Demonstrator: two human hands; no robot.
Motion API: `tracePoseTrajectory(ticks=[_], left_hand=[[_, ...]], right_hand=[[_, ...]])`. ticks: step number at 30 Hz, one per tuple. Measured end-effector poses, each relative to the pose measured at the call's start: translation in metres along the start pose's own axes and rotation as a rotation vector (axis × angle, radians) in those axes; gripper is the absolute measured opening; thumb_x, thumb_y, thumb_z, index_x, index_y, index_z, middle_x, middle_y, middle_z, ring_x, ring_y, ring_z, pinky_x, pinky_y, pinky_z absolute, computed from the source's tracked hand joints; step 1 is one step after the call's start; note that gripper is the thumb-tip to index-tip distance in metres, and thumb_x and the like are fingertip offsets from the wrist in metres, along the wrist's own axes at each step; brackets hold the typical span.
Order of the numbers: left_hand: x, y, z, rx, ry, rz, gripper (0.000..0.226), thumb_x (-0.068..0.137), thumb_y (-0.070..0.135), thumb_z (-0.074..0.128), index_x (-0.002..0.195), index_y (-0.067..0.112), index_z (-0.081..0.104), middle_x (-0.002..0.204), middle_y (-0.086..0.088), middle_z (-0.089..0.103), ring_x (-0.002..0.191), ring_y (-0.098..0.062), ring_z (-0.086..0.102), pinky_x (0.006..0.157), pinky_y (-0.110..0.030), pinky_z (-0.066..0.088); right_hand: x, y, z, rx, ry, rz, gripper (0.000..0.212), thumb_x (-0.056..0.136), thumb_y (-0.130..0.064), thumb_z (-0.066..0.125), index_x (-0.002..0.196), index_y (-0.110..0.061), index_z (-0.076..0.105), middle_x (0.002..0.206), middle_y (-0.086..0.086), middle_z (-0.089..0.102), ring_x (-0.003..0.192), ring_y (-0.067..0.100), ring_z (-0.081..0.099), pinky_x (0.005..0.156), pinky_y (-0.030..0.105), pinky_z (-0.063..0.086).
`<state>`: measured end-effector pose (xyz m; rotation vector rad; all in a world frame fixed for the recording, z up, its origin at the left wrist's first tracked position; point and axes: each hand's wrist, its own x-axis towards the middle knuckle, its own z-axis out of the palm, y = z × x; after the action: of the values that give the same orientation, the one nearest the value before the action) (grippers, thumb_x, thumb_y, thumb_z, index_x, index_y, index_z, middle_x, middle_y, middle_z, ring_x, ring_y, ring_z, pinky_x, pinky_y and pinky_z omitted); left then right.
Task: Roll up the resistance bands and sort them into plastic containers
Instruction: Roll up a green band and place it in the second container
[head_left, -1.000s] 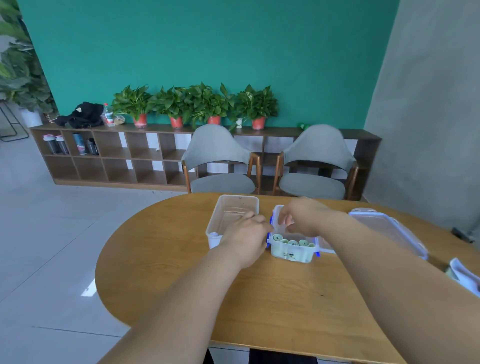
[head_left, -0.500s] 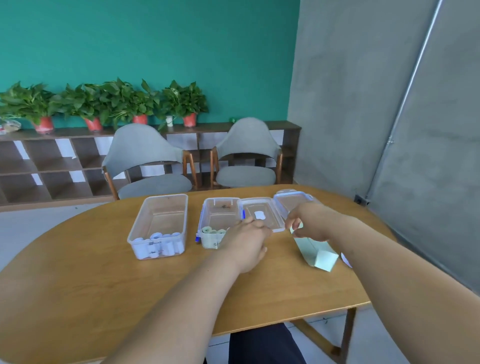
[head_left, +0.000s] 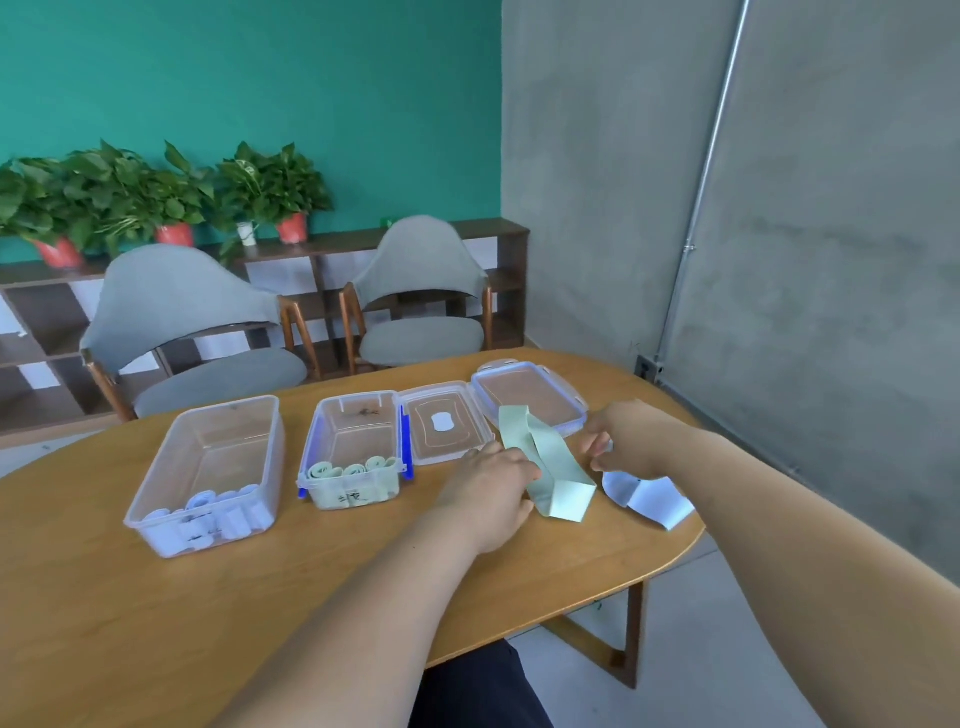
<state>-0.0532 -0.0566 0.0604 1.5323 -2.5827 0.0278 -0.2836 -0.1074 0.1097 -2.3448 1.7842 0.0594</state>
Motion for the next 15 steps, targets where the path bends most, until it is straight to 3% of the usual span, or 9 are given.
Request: tracePoseTrajectory(ticks=[2,7,11,15], left_hand=[[0.005,0.006,0.006,-0.04,-0.005,-0.024,0.04,0.104,0.037,0.057,0.144,0.028,0.06,0.142,0.005,0.06,0.133,-0.021,0.047,0.111,-0.04,0.043],[0.016,0.019,0.023,-0.251,-0.02,-0.174,0.03,0.103,0.039,0.06,0.129,0.026,0.067,0.128,0.007,0.067,0.124,-0.02,0.056,0.098,-0.038,0.052],[0.019,0.021,0.038,-0.402,-0.053,-0.267,0.028,0.098,0.04,0.068,0.124,0.031,0.07,0.112,0.013,0.072,0.108,-0.015,0.063,0.09,-0.034,0.055],[0.017,0.017,0.053,-0.532,-0.067,-0.32,0.032,0.093,0.039,0.076,0.124,0.033,0.071,0.097,0.017,0.074,0.099,-0.008,0.066,0.088,-0.031,0.055]], right_hand=[[-0.004,0.01,0.005,0.018,-0.014,-0.001,0.019,0.089,-0.019,0.066,0.1,-0.029,0.077,0.103,-0.01,0.073,0.104,0.016,0.064,0.093,0.035,0.056],[-0.004,0.024,0.022,0.182,-0.043,0.02,0.026,0.087,-0.025,0.08,0.111,-0.035,0.075,0.104,-0.018,0.072,0.1,0.005,0.064,0.087,0.023,0.049],[0.001,0.02,0.039,0.234,-0.071,0.008,0.035,0.077,-0.034,0.088,0.108,-0.04,0.074,0.105,-0.019,0.072,0.098,0.002,0.067,0.09,0.023,0.052],[0.001,0.01,0.054,0.247,-0.056,-0.007,0.041,0.072,-0.037,0.093,0.11,-0.033,0.077,0.109,-0.016,0.072,0.103,0.002,0.065,0.094,0.028,0.055]])
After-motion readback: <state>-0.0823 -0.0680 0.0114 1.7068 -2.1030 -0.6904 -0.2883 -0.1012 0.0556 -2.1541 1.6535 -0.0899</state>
